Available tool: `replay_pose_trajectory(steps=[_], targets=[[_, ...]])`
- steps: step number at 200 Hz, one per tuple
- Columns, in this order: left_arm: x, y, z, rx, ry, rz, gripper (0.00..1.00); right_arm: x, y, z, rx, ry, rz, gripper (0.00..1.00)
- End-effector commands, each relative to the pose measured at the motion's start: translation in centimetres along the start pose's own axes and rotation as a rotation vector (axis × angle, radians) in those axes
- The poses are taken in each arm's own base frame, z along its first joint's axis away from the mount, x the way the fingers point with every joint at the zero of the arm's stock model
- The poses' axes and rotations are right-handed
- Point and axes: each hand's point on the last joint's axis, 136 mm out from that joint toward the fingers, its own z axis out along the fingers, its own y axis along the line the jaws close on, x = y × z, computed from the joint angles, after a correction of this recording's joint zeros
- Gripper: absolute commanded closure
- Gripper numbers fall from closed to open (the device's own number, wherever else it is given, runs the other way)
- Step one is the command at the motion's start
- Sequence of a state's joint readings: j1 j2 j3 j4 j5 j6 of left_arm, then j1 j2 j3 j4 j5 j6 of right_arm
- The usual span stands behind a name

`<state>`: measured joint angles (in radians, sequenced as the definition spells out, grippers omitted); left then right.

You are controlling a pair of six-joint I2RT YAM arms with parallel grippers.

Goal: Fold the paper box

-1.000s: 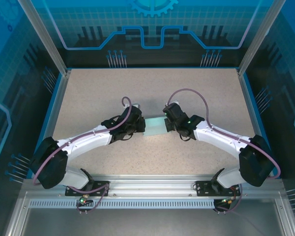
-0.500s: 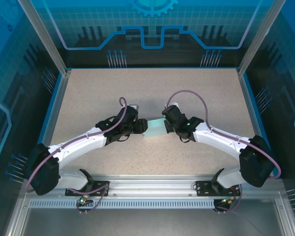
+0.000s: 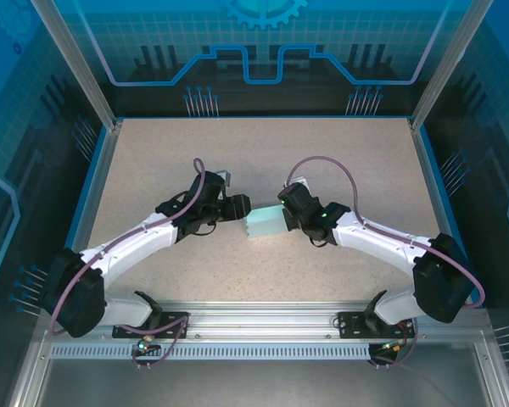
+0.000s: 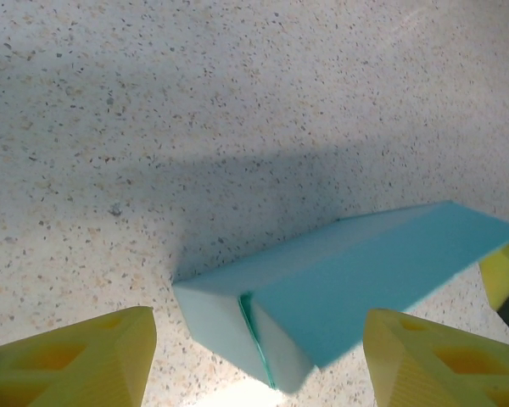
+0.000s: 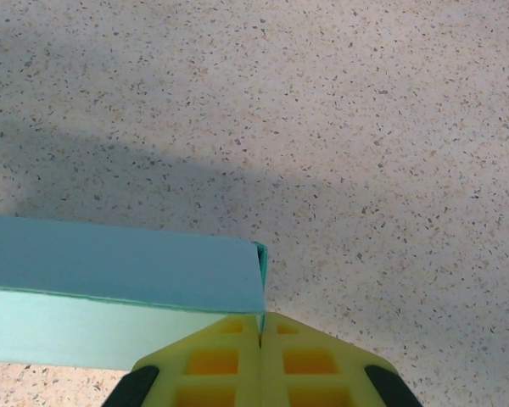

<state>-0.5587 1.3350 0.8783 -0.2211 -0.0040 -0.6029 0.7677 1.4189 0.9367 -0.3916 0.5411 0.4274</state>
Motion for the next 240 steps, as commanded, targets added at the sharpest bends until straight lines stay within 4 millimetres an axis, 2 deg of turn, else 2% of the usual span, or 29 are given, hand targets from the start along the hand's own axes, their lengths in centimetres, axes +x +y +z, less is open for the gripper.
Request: replay_pose_trajectory(steps=[1, 48, 103, 135, 179, 212, 240], targets=[[-0.4, -1.3, 0.9, 0.054, 0.02, -0.031, 0.34, 1.4, 0.0, -0.3, 0.01, 0.051, -0.031, 1.0], [1.2, -0.3, 2.5, 0.042, 0.073, -0.047, 0.39, 1.5, 0.0, -0.3, 0.013, 0.05, -0.026, 1.0], [6.0, 2.2, 4.0, 0.001, 0.147, -0.066, 0.46, 1.6, -0.2, -0.5, 0.019, 0.049, -0.026, 1.0], [7.7, 3.3, 4.8, -0.034, 0.173, -0.07, 0.48, 0.6, -0.5, -1.4, 0.006, 0.034, -0.035, 0.88], [7.9, 3.8, 5.1, -0.067, 0.163, -0.054, 0.51, -0.5, -0.2, -3.3, -0.096, 0.026, -0.051, 0.68], [8.0, 3.8, 5.1, -0.07, 0.161, -0.048, 0.51, -1.4, -0.6, -4.8, -0.192, 0.011, -0.011, 0.6], [8.1, 3.8, 5.1, -0.069, 0.162, -0.044, 0.51, -2.4, -1.4, -4.2, -0.318, 0.028, 0.097, 0.54]])
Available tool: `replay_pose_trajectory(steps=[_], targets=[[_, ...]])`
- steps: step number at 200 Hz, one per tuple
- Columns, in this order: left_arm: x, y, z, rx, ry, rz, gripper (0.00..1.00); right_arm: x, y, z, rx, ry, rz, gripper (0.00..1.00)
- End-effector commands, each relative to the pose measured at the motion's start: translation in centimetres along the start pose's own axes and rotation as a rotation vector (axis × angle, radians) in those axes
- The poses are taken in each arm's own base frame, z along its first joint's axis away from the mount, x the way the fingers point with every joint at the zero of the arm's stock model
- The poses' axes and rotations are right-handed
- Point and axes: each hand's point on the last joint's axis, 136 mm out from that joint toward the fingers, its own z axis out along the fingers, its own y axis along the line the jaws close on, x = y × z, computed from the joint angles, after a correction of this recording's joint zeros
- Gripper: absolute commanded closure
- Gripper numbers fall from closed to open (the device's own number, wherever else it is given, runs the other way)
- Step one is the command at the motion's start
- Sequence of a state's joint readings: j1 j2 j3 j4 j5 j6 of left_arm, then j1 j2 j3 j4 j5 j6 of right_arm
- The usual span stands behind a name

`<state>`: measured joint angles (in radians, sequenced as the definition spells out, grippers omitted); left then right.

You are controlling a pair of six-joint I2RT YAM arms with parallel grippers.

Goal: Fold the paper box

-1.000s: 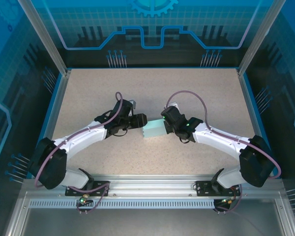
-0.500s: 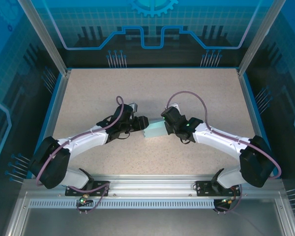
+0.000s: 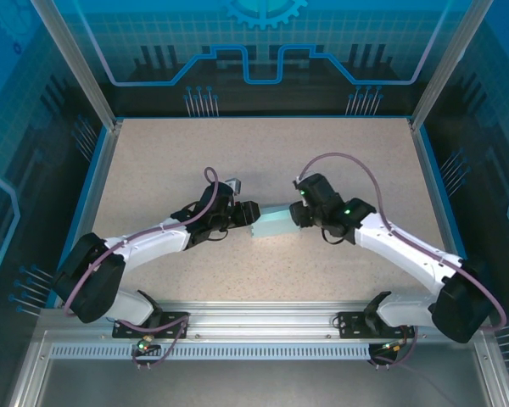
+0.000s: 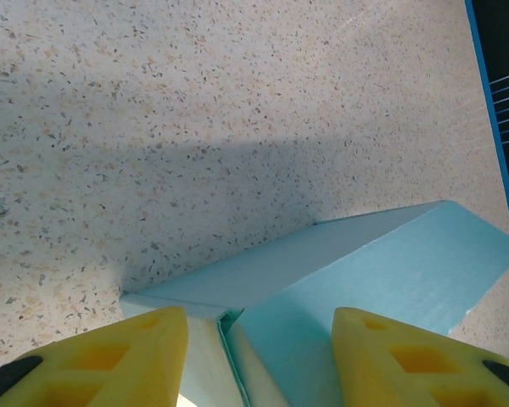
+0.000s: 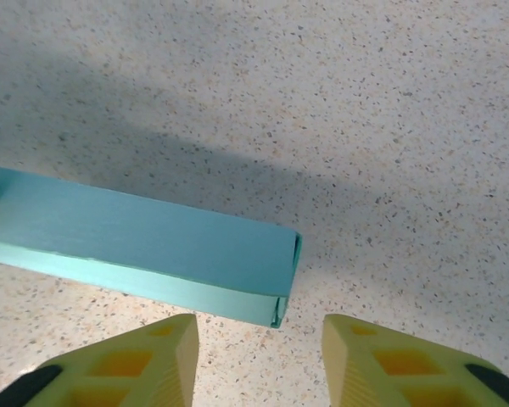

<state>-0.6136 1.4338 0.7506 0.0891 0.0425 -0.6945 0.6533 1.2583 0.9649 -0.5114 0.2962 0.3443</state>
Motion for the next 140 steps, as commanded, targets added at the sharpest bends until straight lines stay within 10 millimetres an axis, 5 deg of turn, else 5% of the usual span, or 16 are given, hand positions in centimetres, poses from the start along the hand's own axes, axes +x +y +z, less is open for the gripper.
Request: replay_pose_trajectory(steps=[1, 67, 140], targets=[[5.2, 5.5, 0.7, -0.191, 0.156, -0.006, 0.51, -1.4, 0.1, -0.5, -0.146, 0.005, 0.073, 0.54], [4.9, 5.3, 0.5, -0.191, 0.149, 0.002, 0.51, -1.8, -1.6, 3.7, -0.215, 0.093, 0.155, 0.53], [6.3, 6.5, -0.1, -0.217, 0.181, -0.006, 0.5, 4.2, -2.0, 5.8, -0.217, 0.213, 0.234, 0.59]])
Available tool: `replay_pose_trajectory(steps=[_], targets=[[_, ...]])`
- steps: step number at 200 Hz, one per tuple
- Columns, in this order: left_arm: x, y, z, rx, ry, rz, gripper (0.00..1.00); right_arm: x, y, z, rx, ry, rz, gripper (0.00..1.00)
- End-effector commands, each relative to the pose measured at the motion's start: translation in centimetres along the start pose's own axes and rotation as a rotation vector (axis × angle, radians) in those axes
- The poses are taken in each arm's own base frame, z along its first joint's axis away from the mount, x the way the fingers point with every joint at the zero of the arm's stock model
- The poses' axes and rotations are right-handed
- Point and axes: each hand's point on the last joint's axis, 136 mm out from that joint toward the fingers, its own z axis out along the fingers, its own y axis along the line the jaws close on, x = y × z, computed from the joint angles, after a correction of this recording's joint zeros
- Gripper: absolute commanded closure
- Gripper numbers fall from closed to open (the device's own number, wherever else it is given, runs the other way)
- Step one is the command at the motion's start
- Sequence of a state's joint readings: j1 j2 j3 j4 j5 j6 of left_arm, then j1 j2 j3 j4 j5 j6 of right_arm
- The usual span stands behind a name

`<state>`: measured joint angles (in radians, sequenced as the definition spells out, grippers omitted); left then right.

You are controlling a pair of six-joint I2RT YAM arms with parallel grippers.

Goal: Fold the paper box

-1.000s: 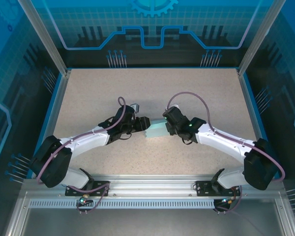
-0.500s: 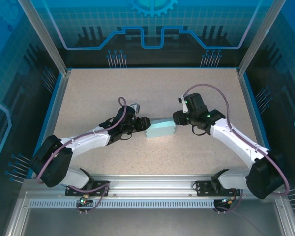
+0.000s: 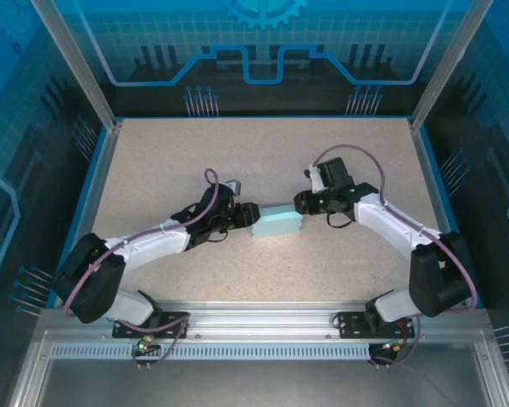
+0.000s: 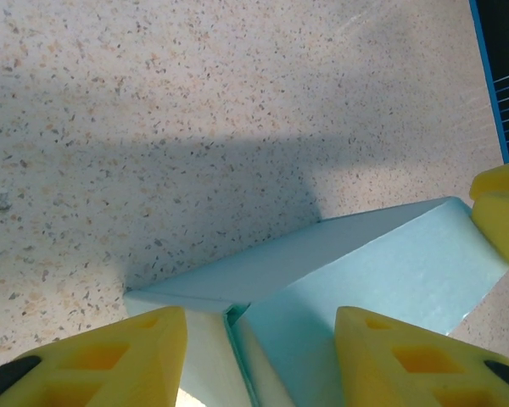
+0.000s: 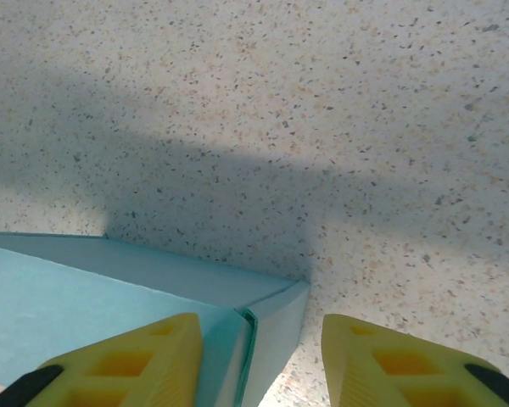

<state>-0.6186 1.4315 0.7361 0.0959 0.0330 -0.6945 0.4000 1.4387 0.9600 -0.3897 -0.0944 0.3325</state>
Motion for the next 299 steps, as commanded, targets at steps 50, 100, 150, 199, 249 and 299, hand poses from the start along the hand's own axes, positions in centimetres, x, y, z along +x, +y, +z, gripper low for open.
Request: replay_pose_trajectory(steps=[50, 100, 150, 199, 249, 299], targets=[[7.9, 7.8, 0.1, -0.238, 0.231, -0.033, 0.56, 8.1, -2.2, 2.3, -0.003, 0.14, 0.125, 0.64], [9.7, 9.1, 0.2, -0.253, 0.264, -0.074, 0.67, 10.3, -2.3, 3.4, -0.025, 0.184, 0.159, 0.69], [9.8, 9.5, 0.5, -0.258, 0.262, -0.075, 0.71, 9.8, -1.8, 3.3, -0.05, 0.187, 0.148, 0.73], [7.4, 6.8, 0.3, -0.206, 0.217, -0.046, 0.72, 5.3, 1.6, 1.3, -0.24, 0.117, 0.156, 0.64], [8.2, 7.2, 0.6, -0.213, 0.242, -0.046, 0.73, 7.2, 1.2, 1.6, -0.243, 0.167, 0.165, 0.64], [11.6, 9.8, 1.1, -0.247, 0.311, -0.108, 0.81, 11.2, -0.3, 3.3, -0.225, 0.235, 0.227, 0.81]])
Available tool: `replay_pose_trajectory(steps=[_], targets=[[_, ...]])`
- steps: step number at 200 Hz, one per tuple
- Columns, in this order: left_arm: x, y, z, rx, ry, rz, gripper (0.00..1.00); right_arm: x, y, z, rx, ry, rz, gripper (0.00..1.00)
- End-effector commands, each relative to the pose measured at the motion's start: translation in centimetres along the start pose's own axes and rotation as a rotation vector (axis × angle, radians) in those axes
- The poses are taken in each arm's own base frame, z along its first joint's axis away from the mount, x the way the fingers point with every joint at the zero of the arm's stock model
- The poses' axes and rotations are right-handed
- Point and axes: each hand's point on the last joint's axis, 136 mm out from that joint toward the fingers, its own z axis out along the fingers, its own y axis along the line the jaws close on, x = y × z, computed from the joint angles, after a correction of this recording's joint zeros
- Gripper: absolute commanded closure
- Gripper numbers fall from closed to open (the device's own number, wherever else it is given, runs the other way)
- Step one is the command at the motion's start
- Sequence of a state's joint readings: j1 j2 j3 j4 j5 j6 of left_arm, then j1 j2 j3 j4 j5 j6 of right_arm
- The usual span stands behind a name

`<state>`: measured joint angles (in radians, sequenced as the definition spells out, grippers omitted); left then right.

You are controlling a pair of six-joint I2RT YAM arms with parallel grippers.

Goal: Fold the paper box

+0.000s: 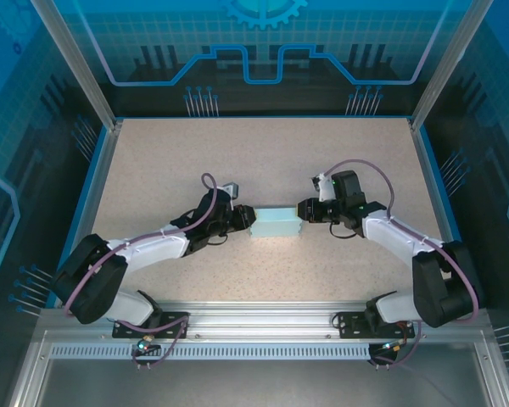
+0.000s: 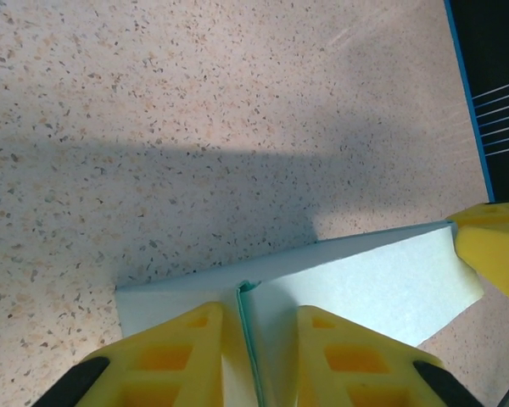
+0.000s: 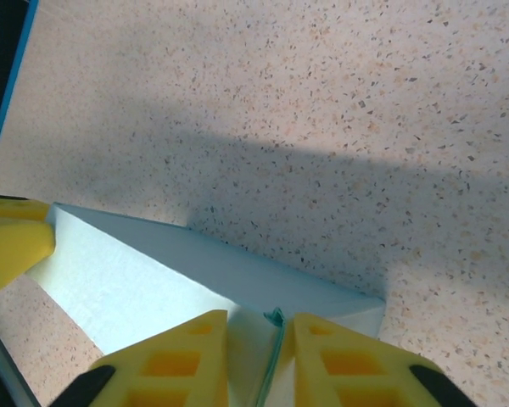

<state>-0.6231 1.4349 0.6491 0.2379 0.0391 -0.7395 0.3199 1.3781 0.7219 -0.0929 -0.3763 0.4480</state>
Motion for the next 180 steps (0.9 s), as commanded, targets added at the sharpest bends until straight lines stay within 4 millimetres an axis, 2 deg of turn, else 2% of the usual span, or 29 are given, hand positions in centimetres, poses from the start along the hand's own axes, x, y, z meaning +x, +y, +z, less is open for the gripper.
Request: replay_pose_trajectory(steps=[1, 20, 44, 65, 81, 105, 145, 180], targets=[[10.4, 9.7, 0.0, -0.297, 0.334, -0.078, 0.81, 8.7, -3.1, 1.5, 0.057, 0.269, 0.129, 0.81], [10.0, 9.1, 0.1, -0.273, 0.323, -0.085, 0.81, 7.6, -2.2, 1.3, 0.023, 0.245, 0.124, 0.79], [8.9, 7.9, 0.0, -0.26, 0.301, -0.062, 0.81, 4.6, -0.1, 0.4, -0.039, 0.183, 0.105, 0.69], [8.7, 7.7, -0.1, -0.266, 0.292, -0.045, 0.81, 2.0, 1.2, -0.7, -0.079, 0.129, 0.1, 0.63], [8.7, 7.7, -0.1, -0.27, 0.294, -0.044, 0.8, 0.8, 1.6, -1.3, -0.087, 0.109, 0.09, 0.6], [8.8, 7.7, -0.2, -0.272, 0.293, -0.04, 0.8, 0.9, 1.6, -1.8, -0.08, 0.109, 0.086, 0.55], [8.5, 7.4, -0.1, -0.266, 0.29, -0.03, 0.79, 2.9, 0.6, -1.7, -0.05, 0.132, 0.1, 0.52], [8.2, 6.8, -0.1, -0.255, 0.286, -0.022, 0.78, 3.7, 0.6, -1.6, -0.062, 0.127, 0.11, 0.54]])
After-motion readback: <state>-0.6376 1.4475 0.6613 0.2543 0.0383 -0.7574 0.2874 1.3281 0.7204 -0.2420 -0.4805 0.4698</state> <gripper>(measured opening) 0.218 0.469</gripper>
